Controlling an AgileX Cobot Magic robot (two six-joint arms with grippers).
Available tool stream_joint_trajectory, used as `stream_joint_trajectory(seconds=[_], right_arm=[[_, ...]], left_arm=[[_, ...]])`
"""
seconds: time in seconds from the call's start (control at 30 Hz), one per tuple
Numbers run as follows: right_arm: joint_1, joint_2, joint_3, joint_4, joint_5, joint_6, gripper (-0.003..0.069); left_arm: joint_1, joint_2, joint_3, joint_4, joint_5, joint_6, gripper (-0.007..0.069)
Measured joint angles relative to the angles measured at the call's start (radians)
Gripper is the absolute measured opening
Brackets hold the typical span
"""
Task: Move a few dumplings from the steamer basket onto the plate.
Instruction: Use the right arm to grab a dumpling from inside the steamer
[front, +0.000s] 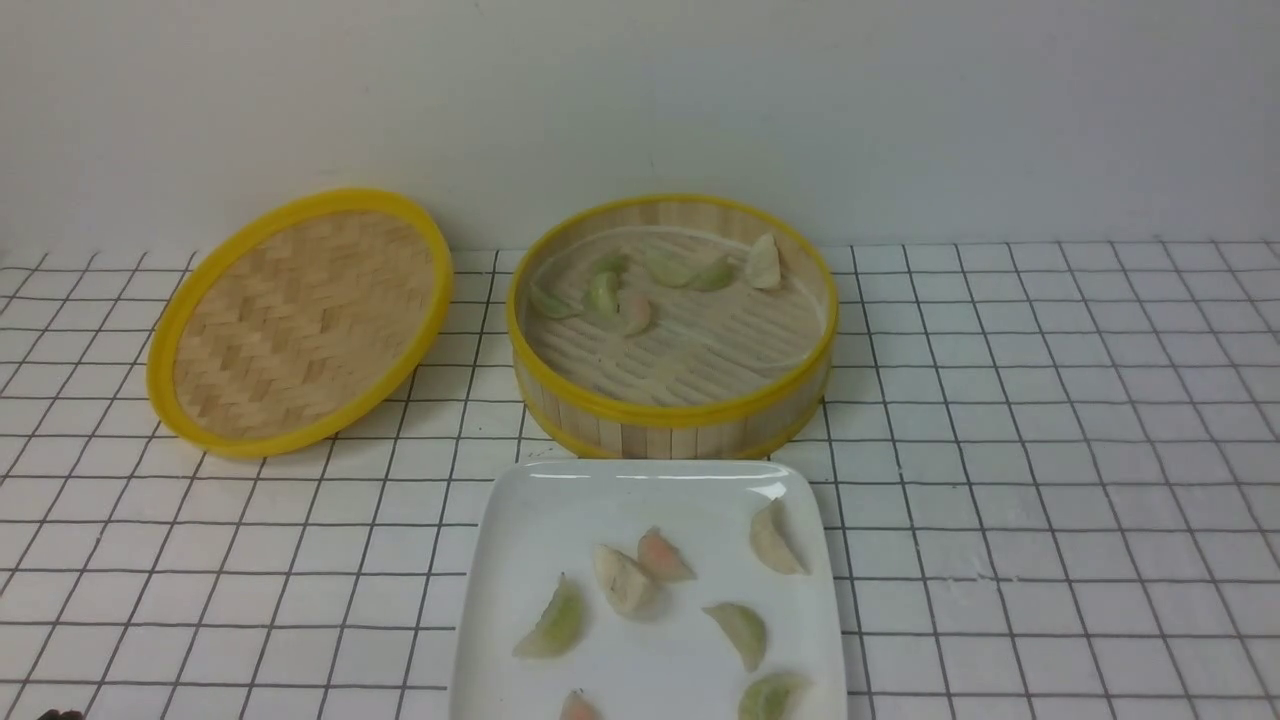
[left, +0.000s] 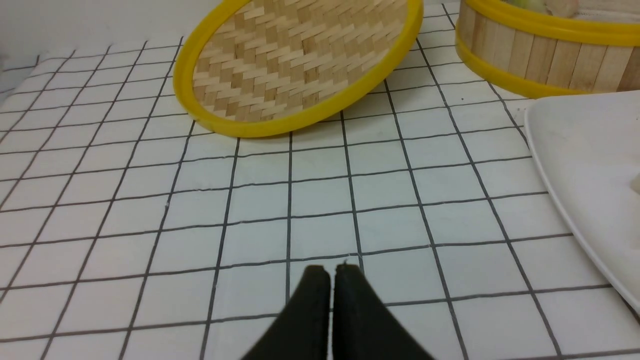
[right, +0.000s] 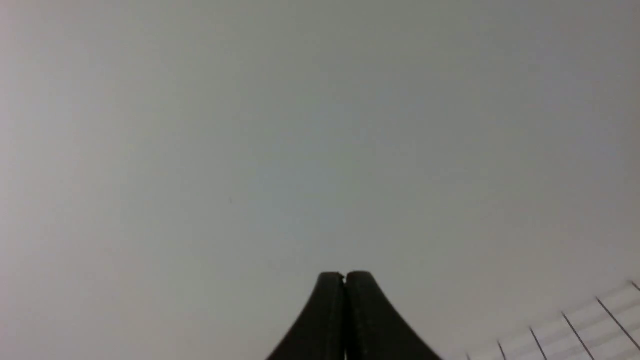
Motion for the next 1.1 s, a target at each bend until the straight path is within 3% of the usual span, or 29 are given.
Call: stream_joint_trajectory(seconds=[0.03, 0.13, 0.17, 0.2, 0.37, 0.7, 1.1], right_arm=[[0.000, 0.018, 0.000, -0.003, 0.022, -0.006, -0.0010], [0.000, 0.357, -0.304, -0.026, 0.416, -0.151, -0.0010], [0.000, 0.376, -0.334, -0.026, 0.436, -0.159, -0.0010], [0.000, 0.545, -0.451, -0.025, 0.605, -0.201, -0.0010], [0.029, 0.931, -0.777, -0.029, 0.877, -0.226, -0.0010], [0.317, 1.478, -1.353, -0.231, 0.917, -0.095, -0.0008], [0.427, 2.071, -1.878, -0.257, 0.918, -0.049, 0.0048]], left_arm=[[0.000, 0.000, 0.000, 0.000, 0.000, 0.000, -0.0006], [0.000, 0.000, 0.000, 0.000, 0.000, 0.000, -0.0006], [0.000, 0.000, 0.000, 0.000, 0.000, 0.000, -0.0006], [0.000, 0.000, 0.000, 0.000, 0.000, 0.000, -0.0006], [0.000, 0.000, 0.000, 0.000, 0.000, 0.000, -0.0006], [0.000, 0.000, 0.000, 0.000, 0.001, 0.000, -0.0006], [0.000, 0.000, 0.000, 0.000, 0.001, 0.000, -0.0006]])
